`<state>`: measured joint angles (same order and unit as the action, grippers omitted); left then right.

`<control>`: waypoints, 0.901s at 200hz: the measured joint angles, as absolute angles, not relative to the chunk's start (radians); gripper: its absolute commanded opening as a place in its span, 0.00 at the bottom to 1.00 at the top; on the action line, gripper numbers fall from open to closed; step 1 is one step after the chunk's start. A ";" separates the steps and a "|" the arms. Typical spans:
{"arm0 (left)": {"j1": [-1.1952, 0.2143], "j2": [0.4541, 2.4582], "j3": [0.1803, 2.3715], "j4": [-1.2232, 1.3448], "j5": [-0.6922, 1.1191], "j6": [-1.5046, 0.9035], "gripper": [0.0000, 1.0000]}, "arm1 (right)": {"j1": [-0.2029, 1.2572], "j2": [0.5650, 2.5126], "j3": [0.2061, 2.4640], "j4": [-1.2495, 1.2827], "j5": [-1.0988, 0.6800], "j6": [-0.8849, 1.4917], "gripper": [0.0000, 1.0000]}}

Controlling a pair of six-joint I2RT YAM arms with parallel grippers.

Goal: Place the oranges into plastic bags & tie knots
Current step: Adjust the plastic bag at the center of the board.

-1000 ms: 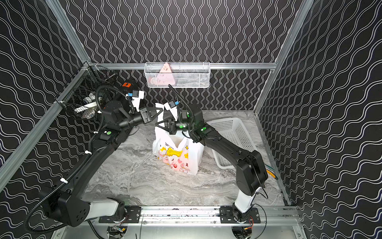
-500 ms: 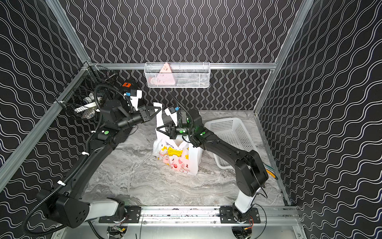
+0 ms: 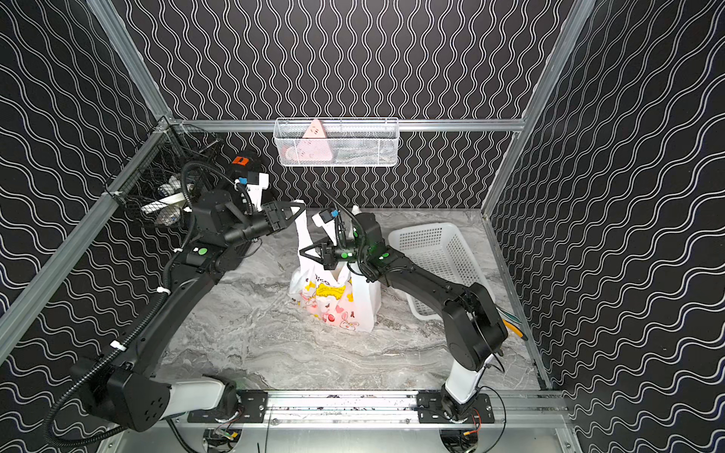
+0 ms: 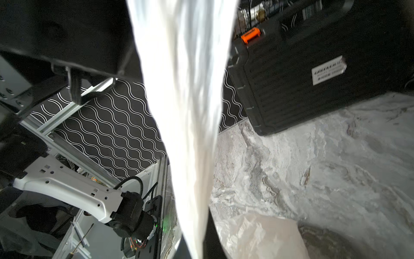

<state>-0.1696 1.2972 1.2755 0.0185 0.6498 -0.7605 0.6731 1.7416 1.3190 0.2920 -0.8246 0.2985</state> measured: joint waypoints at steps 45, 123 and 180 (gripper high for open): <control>-0.109 1.221 1.117 0.104 0.700 -0.792 0.99 | 0.662 1.738 1.326 0.261 -0.841 0.319 0.00; -0.092 1.265 0.863 0.498 0.884 -0.960 0.99 | 0.661 1.740 1.346 0.263 -0.859 0.356 0.00; -0.164 1.340 0.861 0.707 0.920 -1.030 0.84 | 0.661 1.748 1.357 0.268 -0.865 0.373 0.00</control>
<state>-0.1638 1.3403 0.8608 0.7067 0.9199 -1.0298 0.6605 1.7481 1.3571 0.2676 -0.8654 0.3733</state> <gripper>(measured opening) 0.894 0.050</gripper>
